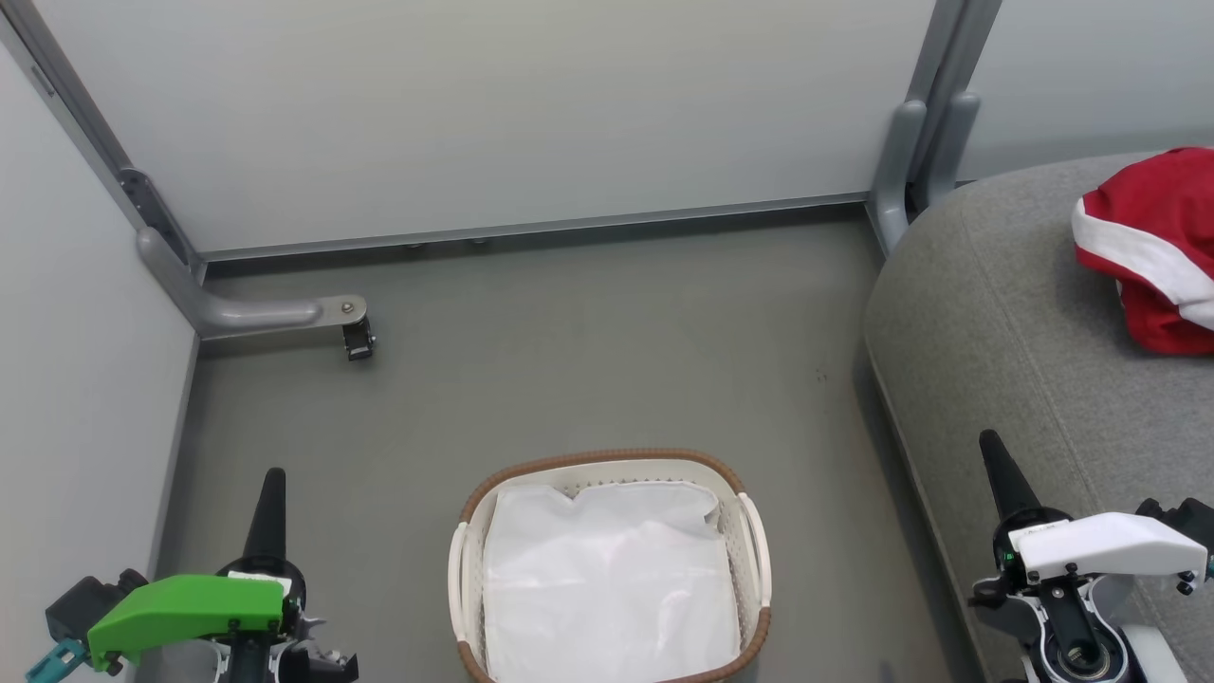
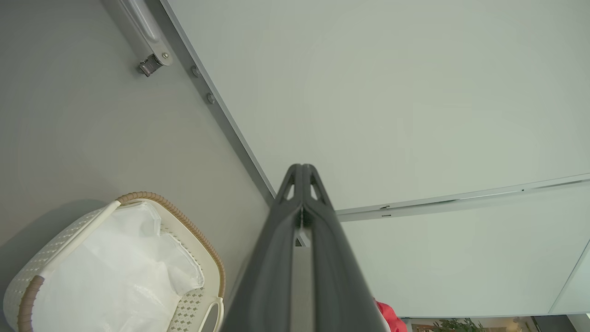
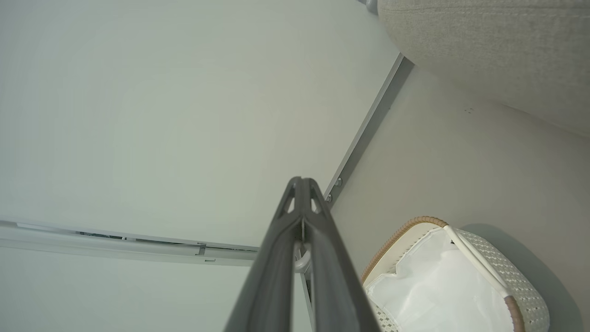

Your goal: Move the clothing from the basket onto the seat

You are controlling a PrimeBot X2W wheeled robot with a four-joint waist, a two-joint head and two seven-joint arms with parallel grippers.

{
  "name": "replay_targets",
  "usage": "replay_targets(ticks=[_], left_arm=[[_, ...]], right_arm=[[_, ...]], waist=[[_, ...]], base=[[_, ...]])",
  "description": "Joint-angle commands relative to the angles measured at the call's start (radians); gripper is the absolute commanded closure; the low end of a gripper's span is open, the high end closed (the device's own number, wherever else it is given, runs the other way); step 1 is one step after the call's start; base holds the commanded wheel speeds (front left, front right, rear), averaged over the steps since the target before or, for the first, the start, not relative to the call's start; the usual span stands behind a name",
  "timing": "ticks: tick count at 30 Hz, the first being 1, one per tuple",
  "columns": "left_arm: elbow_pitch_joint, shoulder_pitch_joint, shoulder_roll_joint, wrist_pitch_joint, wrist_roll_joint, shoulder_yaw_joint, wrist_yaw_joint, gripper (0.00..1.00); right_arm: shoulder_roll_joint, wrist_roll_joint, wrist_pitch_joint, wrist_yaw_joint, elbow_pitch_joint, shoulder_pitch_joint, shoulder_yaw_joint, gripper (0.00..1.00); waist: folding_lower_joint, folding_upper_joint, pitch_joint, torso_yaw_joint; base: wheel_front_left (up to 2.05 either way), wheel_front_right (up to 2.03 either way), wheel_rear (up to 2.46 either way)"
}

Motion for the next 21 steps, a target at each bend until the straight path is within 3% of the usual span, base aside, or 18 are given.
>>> replay_targets(ticks=[1,21], left_arm=[[-0.010,-0.025,0.002,0.006,-0.023,0.006,-0.004,1.00],[-0.015,-0.036,0.001,0.051,-0.163,0.033,-0.013,1.00]], right_arm=[[-0.006,0.024,0.008,-0.001,-0.011,0.002,-0.005,1.00],[-0.007,0.186,0.050,-0.001,-0.017,0.005,-0.020,1.00]], waist=[[0.0000,0.0000,-0.001,-0.001],[0.0000,0.0000,-0.012,-0.007]], base=[[0.00,0.00,0.00],[0.00,0.00,0.00]])
